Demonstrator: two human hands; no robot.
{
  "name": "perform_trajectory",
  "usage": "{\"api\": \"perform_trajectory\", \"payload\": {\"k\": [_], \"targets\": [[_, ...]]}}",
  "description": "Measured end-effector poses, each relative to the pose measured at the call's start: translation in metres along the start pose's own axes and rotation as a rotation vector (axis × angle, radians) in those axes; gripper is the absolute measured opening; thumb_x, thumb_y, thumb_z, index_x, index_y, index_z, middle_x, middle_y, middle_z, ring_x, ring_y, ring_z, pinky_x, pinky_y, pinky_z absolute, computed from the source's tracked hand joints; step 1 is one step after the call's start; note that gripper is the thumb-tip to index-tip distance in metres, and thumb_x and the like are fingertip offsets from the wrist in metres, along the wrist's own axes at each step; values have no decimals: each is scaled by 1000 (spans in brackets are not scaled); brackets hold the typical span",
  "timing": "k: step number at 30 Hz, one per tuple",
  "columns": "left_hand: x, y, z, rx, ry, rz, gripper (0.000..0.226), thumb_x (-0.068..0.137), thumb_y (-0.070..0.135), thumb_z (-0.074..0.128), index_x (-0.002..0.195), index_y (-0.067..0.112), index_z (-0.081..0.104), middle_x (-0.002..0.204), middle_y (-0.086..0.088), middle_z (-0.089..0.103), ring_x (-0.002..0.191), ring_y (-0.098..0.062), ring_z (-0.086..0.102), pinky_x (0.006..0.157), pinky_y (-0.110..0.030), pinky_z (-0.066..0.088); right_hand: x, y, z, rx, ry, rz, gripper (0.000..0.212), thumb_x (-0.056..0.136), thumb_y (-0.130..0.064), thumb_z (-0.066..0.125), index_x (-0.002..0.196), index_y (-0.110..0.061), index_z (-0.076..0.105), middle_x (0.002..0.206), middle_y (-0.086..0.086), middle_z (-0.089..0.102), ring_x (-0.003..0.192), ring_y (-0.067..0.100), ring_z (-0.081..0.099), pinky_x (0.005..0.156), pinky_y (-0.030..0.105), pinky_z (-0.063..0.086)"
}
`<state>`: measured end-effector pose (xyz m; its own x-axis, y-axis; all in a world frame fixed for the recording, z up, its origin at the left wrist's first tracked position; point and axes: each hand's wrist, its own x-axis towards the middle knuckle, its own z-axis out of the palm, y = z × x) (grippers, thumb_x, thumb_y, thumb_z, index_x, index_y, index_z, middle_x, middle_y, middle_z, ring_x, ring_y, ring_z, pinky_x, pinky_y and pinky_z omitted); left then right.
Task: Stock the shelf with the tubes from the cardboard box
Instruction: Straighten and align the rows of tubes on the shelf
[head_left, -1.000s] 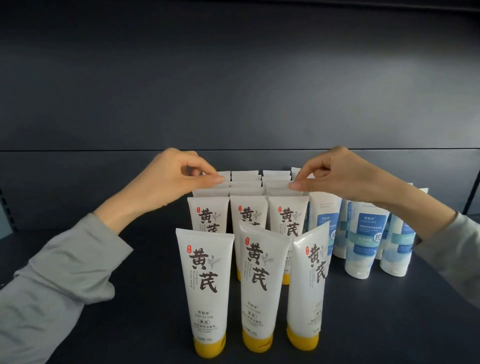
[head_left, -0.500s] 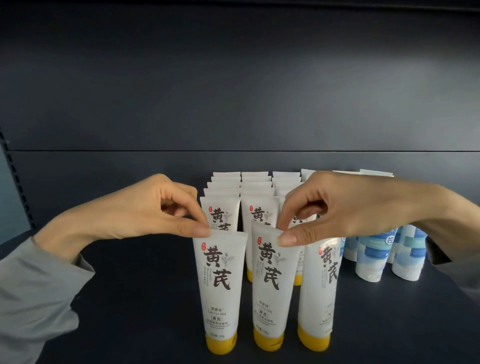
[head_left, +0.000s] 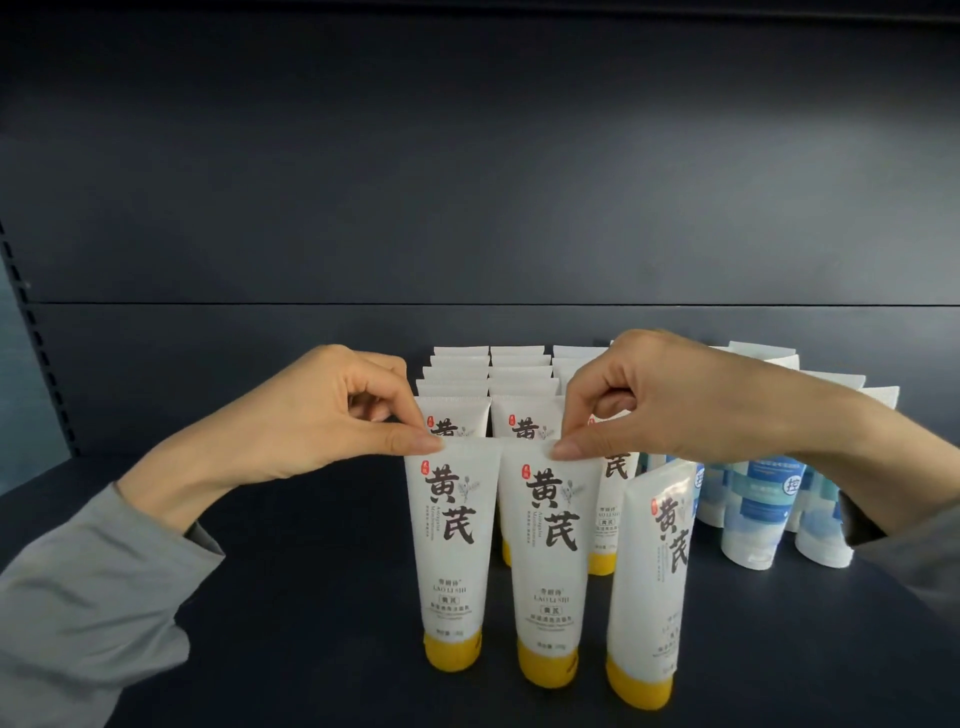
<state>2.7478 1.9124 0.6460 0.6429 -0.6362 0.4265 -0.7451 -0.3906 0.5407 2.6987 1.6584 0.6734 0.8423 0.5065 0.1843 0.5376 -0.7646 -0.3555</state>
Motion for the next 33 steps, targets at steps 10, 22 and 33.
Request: {"api": "perform_trajectory", "payload": {"k": [10, 22, 33], "targets": [[9, -15, 2, 48, 73, -38, 22, 60, 52, 69, 67, 32, 74, 60, 9, 46, 54, -8, 37, 52, -15, 33, 10, 15, 10, -46, 162, 77, 16, 77, -44, 70, 77, -28, 73, 83, -11, 70, 85, 2, 63, 91, 37, 51], [12, -22, 2, 39, 93, -34, 21, 61, 50, 69, 68, 31, 74, 60, 9, 46, 54, -8, 38, 52, -14, 33, 16, 22, 13, -112, 220, 74, 17, 77, -45, 71, 76, -28, 73, 79, -11, 69, 81, 2, 62, 90, 37, 51], [12, -20, 2, 12, 54, -60, 23, 59, 51, 69, 69, 32, 75, 60, 9, 46, 52, -7, 38, 51, -11, 33, 14, 23, 6, 20, 156, 39, 15, 78, -38, 73, 72, -25, 72, 44, -7, 23, 45, 10, 25, 44, 12, 27]]}}
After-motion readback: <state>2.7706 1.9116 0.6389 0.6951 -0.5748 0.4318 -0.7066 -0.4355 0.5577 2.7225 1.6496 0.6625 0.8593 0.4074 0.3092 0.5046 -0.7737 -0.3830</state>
